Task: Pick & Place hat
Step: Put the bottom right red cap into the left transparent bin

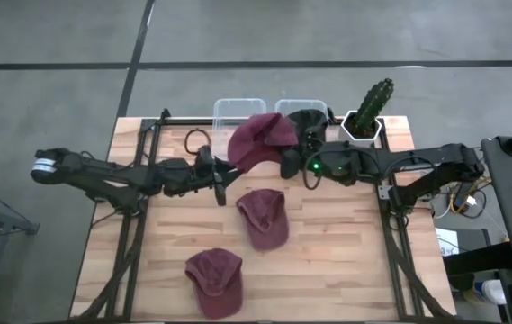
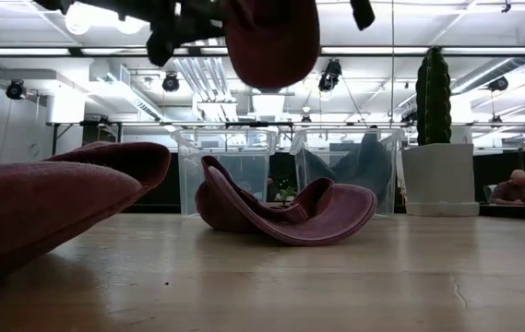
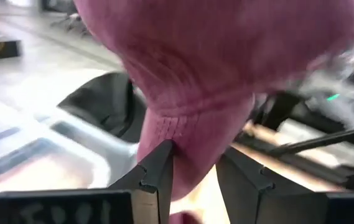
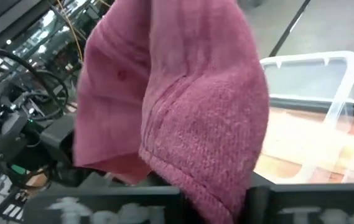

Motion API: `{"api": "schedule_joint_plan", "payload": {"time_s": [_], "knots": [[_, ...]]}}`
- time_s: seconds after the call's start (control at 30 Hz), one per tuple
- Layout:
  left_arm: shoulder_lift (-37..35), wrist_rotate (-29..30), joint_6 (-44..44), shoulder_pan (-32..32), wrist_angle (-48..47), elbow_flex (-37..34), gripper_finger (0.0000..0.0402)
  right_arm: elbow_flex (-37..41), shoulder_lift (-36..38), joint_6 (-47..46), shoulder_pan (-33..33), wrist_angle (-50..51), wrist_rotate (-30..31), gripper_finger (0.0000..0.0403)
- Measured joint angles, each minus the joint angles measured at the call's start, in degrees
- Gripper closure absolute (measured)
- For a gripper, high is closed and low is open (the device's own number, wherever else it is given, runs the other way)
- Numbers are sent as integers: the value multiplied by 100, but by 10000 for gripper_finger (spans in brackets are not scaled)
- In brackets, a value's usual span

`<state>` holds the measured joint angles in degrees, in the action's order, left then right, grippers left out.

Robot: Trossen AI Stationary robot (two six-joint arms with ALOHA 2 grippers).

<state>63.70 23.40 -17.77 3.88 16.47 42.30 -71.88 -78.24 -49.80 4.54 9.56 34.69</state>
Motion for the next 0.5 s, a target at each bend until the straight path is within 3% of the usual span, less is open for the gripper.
{"api": "schedule_joint_plan", "payload": {"time_s": [0.13,0.5], "knots": [[121,365,-17,0,-553,202,291,0,-68,-79,6,6,-95,394],[195,546,27,-2,-419,361,291,0,-33,-206,17,-167,-291,394]]}}
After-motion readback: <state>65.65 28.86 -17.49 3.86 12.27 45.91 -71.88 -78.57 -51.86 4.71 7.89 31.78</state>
